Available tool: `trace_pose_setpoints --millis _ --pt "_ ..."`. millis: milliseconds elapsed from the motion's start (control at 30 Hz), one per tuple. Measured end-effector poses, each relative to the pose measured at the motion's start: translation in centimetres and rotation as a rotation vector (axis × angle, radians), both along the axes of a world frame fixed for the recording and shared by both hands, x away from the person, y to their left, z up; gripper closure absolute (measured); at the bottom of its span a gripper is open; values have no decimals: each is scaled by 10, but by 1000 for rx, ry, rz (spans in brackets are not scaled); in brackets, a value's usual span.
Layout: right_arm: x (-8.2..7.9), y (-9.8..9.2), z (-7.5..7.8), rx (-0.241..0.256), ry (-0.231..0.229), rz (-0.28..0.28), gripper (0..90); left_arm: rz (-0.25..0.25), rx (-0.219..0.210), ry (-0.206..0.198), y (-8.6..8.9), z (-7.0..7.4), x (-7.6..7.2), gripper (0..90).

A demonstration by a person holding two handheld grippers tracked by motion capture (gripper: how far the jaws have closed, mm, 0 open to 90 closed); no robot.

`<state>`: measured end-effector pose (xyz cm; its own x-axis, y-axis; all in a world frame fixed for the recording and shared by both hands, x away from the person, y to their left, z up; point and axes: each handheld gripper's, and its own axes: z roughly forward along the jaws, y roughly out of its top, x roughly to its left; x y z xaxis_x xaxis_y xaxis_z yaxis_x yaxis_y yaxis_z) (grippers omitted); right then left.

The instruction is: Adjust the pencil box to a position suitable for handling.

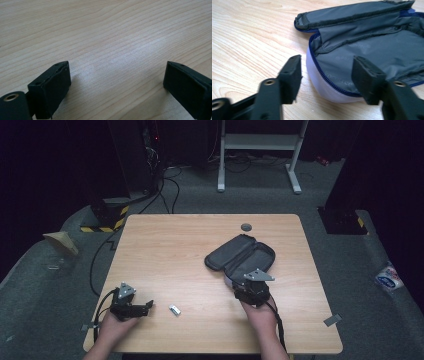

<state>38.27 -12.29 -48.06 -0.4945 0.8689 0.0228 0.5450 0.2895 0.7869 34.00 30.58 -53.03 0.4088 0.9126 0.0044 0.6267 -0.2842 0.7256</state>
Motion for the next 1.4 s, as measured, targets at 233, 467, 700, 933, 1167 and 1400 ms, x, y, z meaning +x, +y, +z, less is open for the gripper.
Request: trace_pose_setpoints --millis 233,467,700,933,1167,1400 --pt "2 1 -6 12 9 3 639 -2 3 0 0 0 0 77" --pt "-1 2 -10 20 -2 19 782 -2 3 -2 0 0 0 77" --pt "-8 10 -12 36 -10 58 866 -4 5 0 0 0 0 77" --pt "-19 27 -16 49 -29 99 874 -5 8 0 1 0 0 77" --pt "-27 46 -17 58 -45 135 868 -5 7 0 0 0 0 77" --pt "-29 38 -6 108 -68 116 672 -6 8 0 1 0 0 77"
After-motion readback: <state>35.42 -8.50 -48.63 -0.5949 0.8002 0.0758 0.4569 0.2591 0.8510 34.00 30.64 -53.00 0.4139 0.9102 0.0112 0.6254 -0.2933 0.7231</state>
